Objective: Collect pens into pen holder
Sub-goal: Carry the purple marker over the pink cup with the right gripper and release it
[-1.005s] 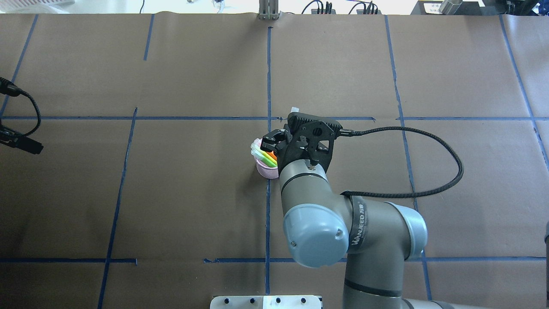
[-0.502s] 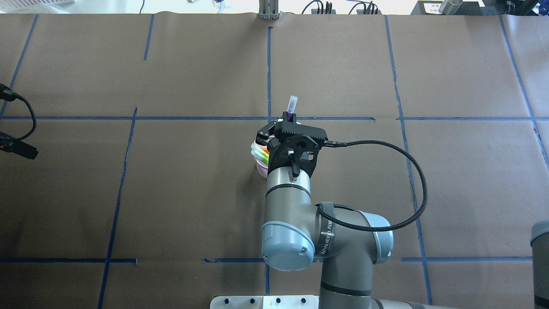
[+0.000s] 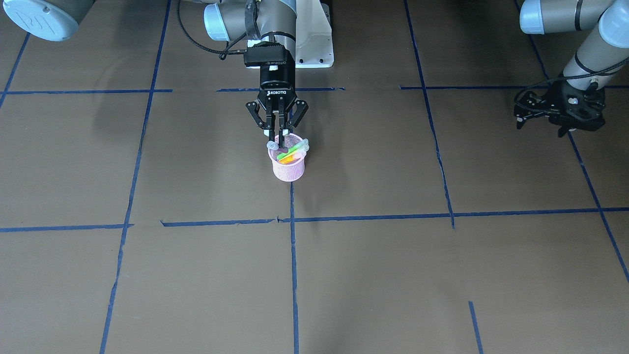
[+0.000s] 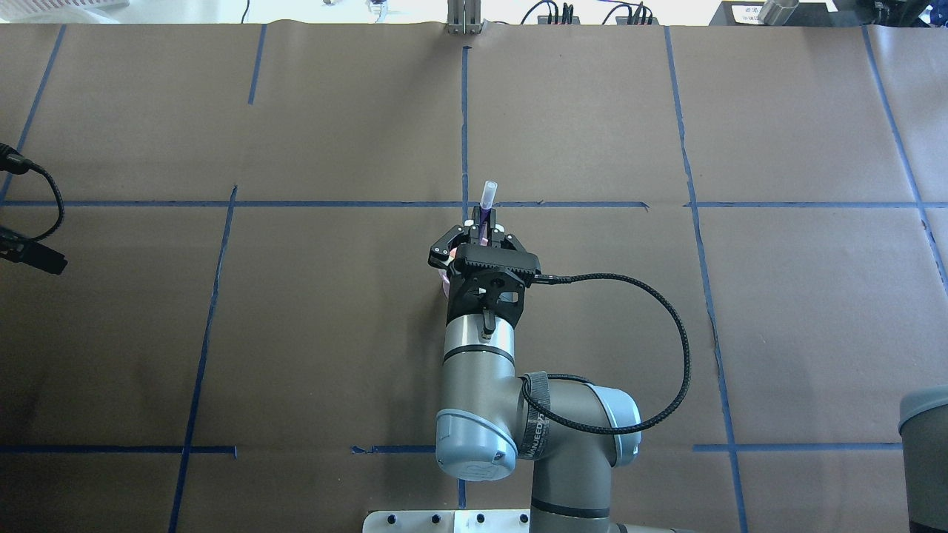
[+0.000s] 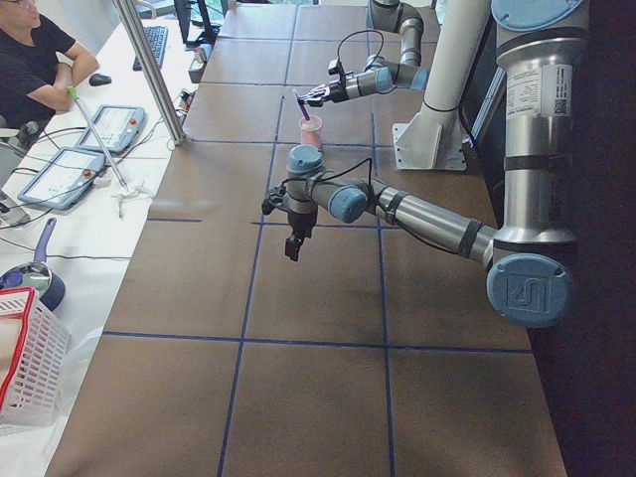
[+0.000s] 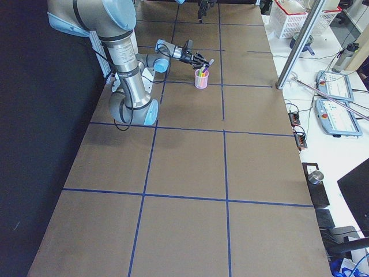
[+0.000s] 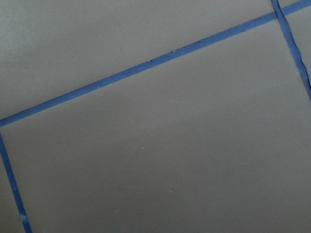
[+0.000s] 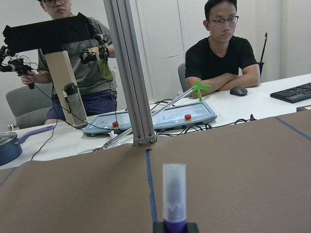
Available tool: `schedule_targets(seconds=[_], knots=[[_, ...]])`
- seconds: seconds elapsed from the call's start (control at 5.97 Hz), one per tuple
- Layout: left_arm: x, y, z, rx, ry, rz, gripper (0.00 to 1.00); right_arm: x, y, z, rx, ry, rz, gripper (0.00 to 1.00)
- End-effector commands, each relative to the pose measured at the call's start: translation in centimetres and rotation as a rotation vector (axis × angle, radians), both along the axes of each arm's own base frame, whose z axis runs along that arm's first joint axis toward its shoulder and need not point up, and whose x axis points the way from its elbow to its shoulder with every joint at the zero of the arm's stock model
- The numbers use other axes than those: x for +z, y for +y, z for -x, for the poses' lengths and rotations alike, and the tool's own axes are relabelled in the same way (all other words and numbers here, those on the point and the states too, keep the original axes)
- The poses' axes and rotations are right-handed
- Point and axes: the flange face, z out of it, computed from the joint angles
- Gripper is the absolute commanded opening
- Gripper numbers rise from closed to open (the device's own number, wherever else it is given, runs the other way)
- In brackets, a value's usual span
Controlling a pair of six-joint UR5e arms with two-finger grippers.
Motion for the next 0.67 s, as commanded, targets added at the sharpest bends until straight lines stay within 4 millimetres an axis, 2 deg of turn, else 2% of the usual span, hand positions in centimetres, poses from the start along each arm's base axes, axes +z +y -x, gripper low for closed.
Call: schedule_targets(seconds=[0.0, 0.33, 0.5], knots=[[-0.2, -0.2, -0.1, 0.0, 0.0, 0.009, 0.99, -0.3, 0.6, 0.0, -0.01, 0.007, -0.006, 0.99], [-0.3, -0.2, 0.1, -0.003, -0.001, 0.01, 0.99, -0.1, 1.6, -1.8, -0.104, 0.036, 0.016, 1.0], [-0.1, -0.5, 0.7, -0.016, -0.004, 0.015, 0.99, -0.9, 2.4, -5.7, -0.216, 0.038, 0.033, 1.0]])
